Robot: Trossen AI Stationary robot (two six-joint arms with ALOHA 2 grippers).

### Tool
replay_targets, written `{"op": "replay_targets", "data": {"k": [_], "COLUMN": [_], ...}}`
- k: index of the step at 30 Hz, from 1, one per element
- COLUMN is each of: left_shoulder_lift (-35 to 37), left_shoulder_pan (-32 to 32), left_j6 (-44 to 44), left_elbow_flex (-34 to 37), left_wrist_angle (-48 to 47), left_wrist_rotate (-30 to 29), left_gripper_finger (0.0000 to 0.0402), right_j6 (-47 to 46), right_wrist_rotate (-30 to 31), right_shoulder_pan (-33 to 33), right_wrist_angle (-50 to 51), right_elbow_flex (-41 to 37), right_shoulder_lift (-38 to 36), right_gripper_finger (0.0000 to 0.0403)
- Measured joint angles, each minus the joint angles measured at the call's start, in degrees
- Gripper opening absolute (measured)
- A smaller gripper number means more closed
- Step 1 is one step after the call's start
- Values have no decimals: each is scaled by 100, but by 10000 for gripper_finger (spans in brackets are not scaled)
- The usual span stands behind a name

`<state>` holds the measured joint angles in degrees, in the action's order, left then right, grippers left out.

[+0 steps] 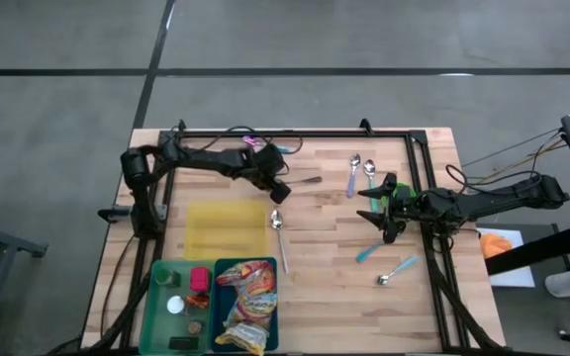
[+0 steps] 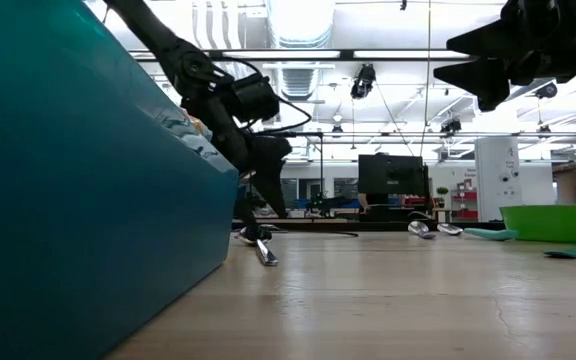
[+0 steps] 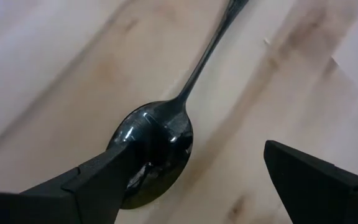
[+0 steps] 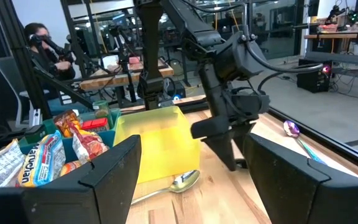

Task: Pick & Place Food Item
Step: Put the black spoon into the yellow bin

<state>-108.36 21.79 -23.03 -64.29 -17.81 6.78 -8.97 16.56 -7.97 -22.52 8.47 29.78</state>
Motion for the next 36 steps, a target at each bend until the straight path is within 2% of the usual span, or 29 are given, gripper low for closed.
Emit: {"op": "replay_targets", "data": {"k": [7, 14, 18, 31, 36], "left_shoulder_lift": [106, 160, 160, 157, -163], "left_shoulder_pan": [-207, -502, -552, -508, -472], "left_j6": [90, 1085, 1573, 1880, 1858], "left_elbow_flex": [-39, -267, -150, 183, 164], "left_wrist_angle": [-126, -21, 395, 1032, 1159], "left_wrist_rotate": [-240, -665, -769, -721, -600], "left_gripper_finger": [365, 365, 365, 365, 365], "right_j6": [0, 0, 0, 0, 0], "right_wrist_rotate": [0, 0, 1, 0, 2], "right_shoulder_pan": [-1, -2, 0, -2, 0], "right_wrist_angle": [0, -1, -1, 0, -4], "right_elbow_flex": [0, 0, 0, 2, 4], "right_shoulder_lift": [0, 0, 0, 0, -1], "right_gripper_finger": [281, 281, 281, 281, 281]}}
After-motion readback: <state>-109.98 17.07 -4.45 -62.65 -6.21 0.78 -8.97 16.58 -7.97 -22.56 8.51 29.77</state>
